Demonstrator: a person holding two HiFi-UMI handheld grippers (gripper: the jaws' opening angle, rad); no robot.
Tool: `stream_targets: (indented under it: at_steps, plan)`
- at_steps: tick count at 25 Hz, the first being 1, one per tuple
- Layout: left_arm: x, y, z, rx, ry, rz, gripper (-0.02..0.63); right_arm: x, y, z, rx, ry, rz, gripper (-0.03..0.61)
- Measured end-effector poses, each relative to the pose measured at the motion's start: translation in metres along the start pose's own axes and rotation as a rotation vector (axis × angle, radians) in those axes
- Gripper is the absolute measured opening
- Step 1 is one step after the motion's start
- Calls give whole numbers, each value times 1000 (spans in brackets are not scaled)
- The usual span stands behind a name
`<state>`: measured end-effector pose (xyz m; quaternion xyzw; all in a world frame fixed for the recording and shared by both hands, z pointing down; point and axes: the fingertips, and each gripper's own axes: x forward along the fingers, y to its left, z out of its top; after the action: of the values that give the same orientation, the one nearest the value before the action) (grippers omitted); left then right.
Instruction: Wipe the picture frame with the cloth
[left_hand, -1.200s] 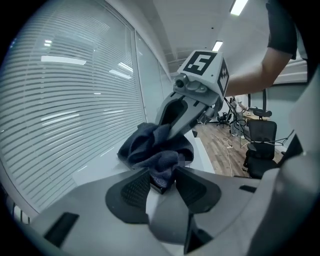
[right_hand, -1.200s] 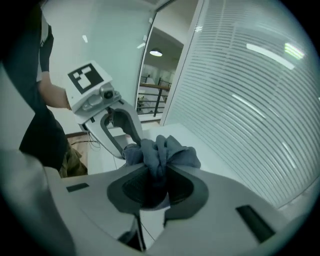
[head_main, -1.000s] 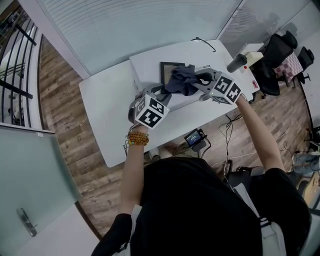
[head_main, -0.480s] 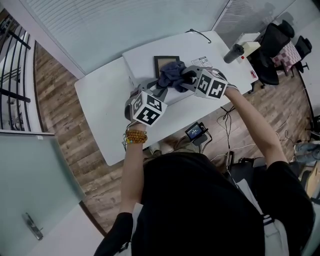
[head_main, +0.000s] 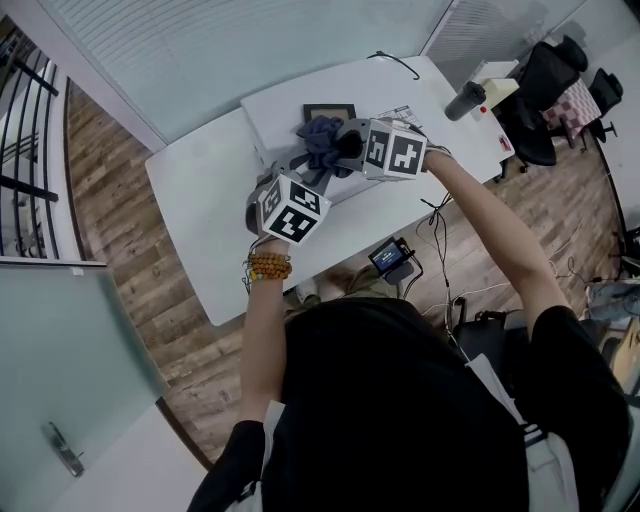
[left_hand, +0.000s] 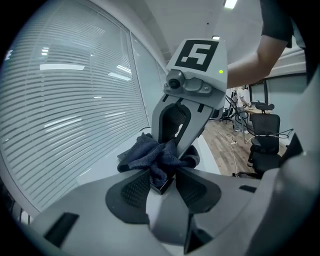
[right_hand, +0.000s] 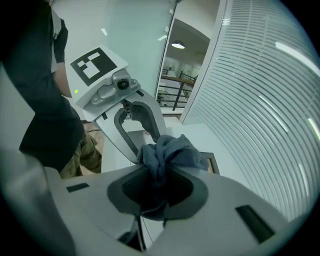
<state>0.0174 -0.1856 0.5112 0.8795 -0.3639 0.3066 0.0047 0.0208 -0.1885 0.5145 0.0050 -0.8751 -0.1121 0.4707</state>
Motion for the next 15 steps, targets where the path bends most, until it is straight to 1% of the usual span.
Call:
stream_targets:
  at_steps: [2,4,6,8,9,11,13,15]
  plan:
    - [0,0,1,-4,-5,3,160,-4,-2,0,-20,-4,0,51]
    - [-1,0,2,-5,-11,7,156,-14,-16,7,-1,-39,-15,52]
    - [0,-1,2,-6,-11,6,156,-23,-43,20,68,-113,-76,54]
    - [-1,0,1,-10,-9,4,156,-23,-78,26,150,-160,-178,54]
    - [-1,0,0,-14,-8,6,156,-17,-94,25,173,-154,-226,54]
    - [-1,2,0,-25,-5,12,156,1,-113,15,157,-78,-286,54]
    - [-1,2,1,-34,0,14,156,16,-117,3,90,18,-307,54]
    - [-1,0,0,-39,5,11,155,20,-114,-4,56,43,-315,55]
